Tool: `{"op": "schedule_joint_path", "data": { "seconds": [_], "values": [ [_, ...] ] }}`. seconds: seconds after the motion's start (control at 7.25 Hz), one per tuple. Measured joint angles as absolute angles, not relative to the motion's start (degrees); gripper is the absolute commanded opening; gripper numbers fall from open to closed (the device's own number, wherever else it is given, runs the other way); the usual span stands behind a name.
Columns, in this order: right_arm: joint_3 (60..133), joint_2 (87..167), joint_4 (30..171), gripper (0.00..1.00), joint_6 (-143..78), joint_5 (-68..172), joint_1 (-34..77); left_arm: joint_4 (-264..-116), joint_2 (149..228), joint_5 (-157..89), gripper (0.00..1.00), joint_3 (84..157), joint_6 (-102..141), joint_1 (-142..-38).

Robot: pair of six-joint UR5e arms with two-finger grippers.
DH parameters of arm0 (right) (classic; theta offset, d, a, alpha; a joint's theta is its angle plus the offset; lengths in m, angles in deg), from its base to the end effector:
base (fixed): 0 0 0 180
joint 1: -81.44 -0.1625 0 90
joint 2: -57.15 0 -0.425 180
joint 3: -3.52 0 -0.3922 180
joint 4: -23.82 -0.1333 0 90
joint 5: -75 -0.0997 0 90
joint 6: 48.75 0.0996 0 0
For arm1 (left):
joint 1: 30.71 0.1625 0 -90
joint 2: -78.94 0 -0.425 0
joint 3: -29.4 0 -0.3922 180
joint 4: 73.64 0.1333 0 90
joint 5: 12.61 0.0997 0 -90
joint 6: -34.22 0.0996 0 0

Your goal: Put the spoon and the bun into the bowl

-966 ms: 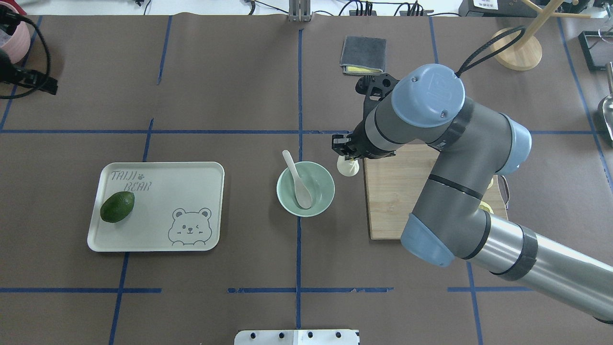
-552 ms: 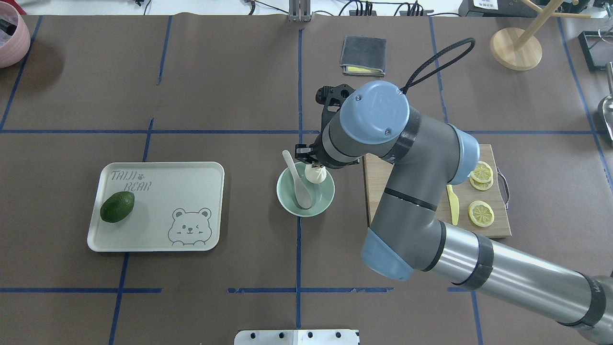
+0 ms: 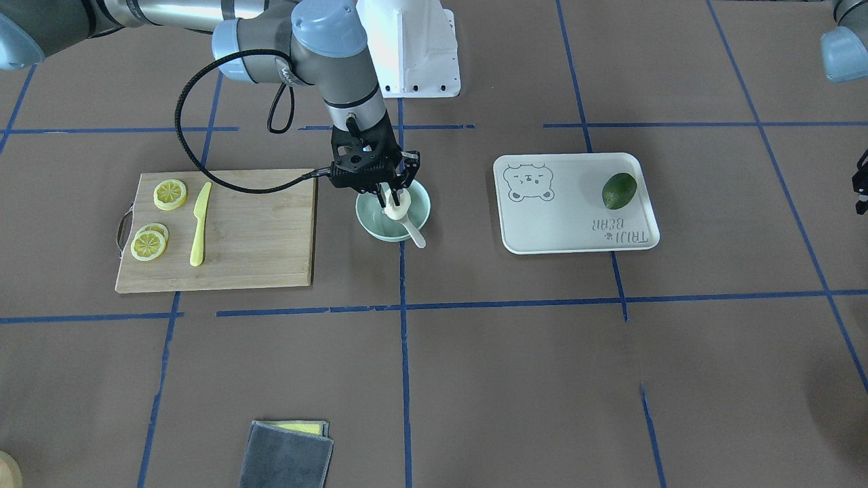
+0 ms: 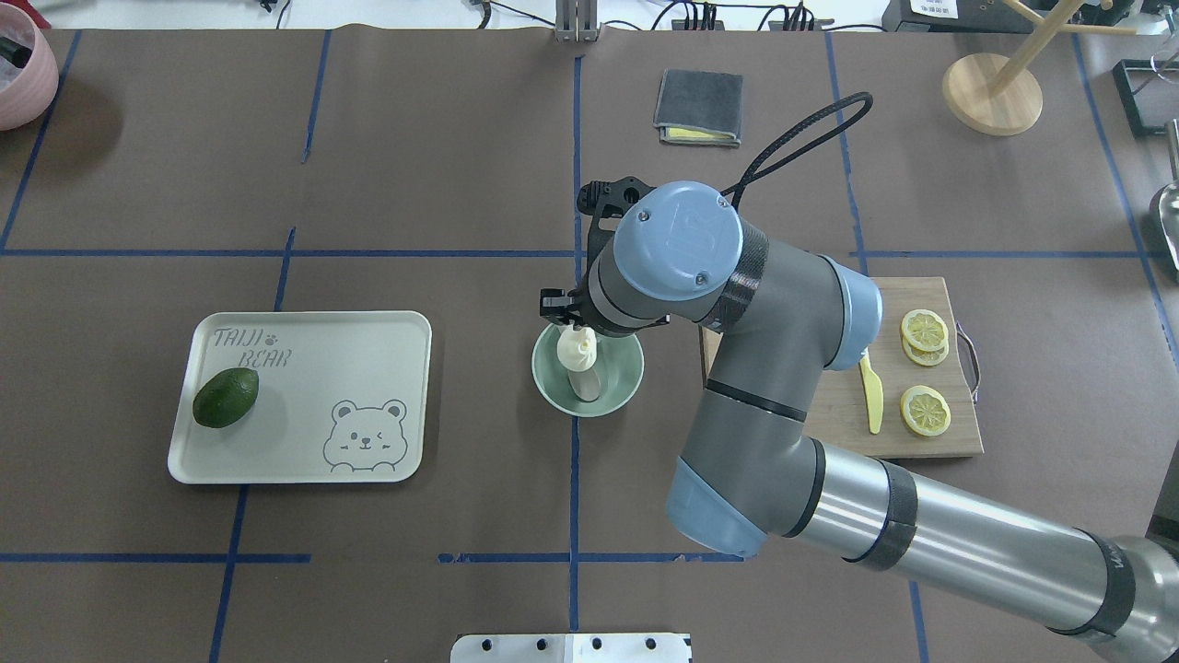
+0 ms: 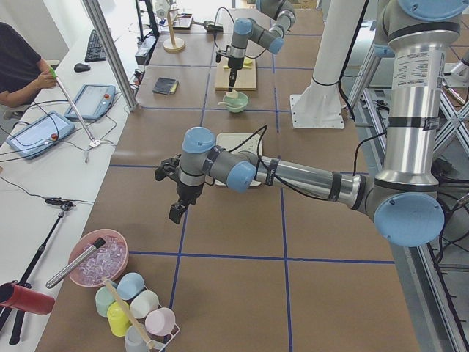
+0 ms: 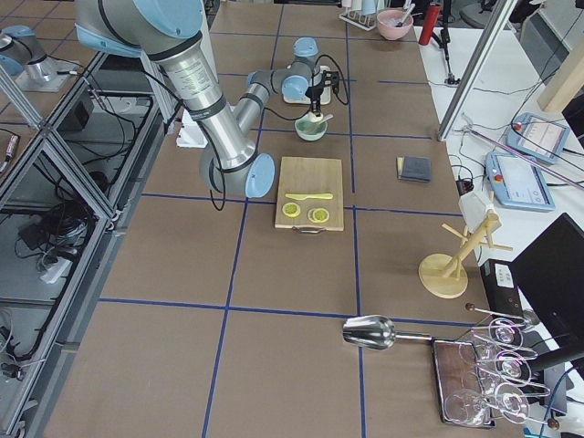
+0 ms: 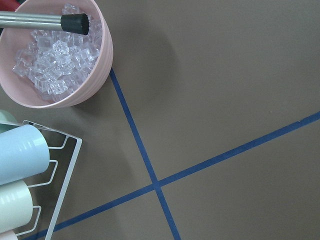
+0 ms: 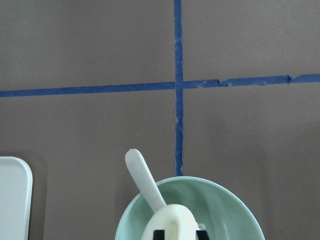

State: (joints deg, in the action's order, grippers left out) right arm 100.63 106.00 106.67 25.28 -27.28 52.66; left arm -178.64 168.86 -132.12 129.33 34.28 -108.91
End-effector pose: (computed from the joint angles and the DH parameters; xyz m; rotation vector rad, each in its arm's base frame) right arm -0.5398 -0.4244 0.1630 0.1842 -0.9658 0.1017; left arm 0.0224 -0.5191 0.5572 0.3713 0.5496 0.3111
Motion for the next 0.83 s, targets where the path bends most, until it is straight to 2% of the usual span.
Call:
{"op": "schedule_joint_path", "data": {
  "seconds": [0.41, 0.83],
  "values": [
    [101.3, 105.6, 107.5, 1.0, 26.7, -28.0, 52.2, -180.4, 168.1, -132.5, 1.0, 124.9, 36.5, -109.5],
    [103.8, 107.6, 114.5, 1.0, 20.4, -35.9, 43.9, -186.5, 167.5, -138.4, 1.0, 117.9, 36.9, -111.4]
  ]
}}
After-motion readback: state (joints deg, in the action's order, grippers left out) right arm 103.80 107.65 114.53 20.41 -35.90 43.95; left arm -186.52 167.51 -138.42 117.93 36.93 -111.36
